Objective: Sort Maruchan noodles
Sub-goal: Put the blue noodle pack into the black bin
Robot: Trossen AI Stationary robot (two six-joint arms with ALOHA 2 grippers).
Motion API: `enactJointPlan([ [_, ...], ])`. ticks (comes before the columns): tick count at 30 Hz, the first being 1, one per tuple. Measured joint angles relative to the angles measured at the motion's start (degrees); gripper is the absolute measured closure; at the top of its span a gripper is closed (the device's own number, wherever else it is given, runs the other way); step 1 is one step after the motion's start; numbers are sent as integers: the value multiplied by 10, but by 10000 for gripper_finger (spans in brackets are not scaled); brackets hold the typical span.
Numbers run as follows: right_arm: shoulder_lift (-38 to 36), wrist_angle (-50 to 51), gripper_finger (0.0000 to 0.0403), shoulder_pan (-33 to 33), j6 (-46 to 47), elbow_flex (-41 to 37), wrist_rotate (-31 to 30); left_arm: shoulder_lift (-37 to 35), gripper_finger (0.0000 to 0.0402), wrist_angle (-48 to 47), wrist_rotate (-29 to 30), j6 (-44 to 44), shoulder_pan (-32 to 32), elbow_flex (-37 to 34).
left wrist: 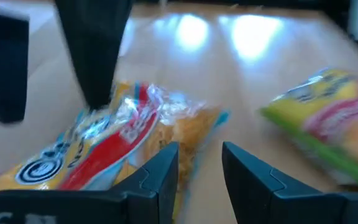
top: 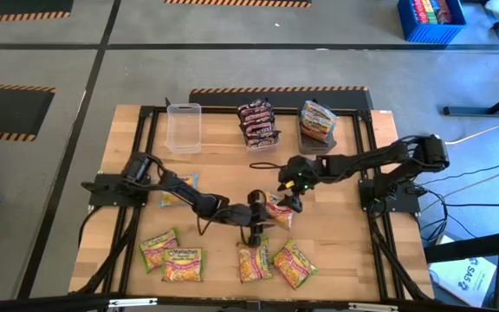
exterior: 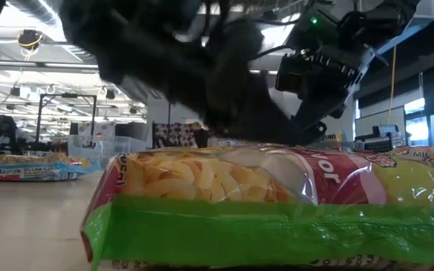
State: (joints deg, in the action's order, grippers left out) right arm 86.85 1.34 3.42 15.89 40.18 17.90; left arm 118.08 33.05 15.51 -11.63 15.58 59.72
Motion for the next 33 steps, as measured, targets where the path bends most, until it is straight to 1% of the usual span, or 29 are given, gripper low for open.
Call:
enactJointPlan([
  [4, -4, 2, 91, 0, -7, 0, -2, 31, 282, -15, -2, -33, -15, 1],
  [8, -5, 4, 91, 4, -7, 0, 22, 39, 282, -28, -13, -46, -16, 1],
  [10, -5, 2, 91, 14, 4, 0, 43, 40, 282, -28, -12, -45, -13, 1],
  [16, -5, 10, 91, 63, 58, 0, 73, 40, 282, -27, -12, -45, -12, 1],
  [18, -5, 24, 91, 74, 83, 0, 93, 41, 282, -27, -12, -44, -12, 0],
  [20, -5, 52, 91, 79, 94, 0, 101, 41, 282, -26, -12, -44, -12, 0],
  [22, -4, 76, 91, 78, 97, 0, 103, 41, 282, -26, -12, -44, -12, 0],
  [24, 2, 76, 91, 71, 105, 0, 117, 41, 282, -26, -12, -43, -12, 0],
  [29, 20, 16, 91, 39, 137, 0, 139, 41, 282, -26, -4, -43, -12, 0],
  [33, 27, -14, 91, 28, 159, 0, 157, 41, 282, -26, -2, -43, -12, 0],
])
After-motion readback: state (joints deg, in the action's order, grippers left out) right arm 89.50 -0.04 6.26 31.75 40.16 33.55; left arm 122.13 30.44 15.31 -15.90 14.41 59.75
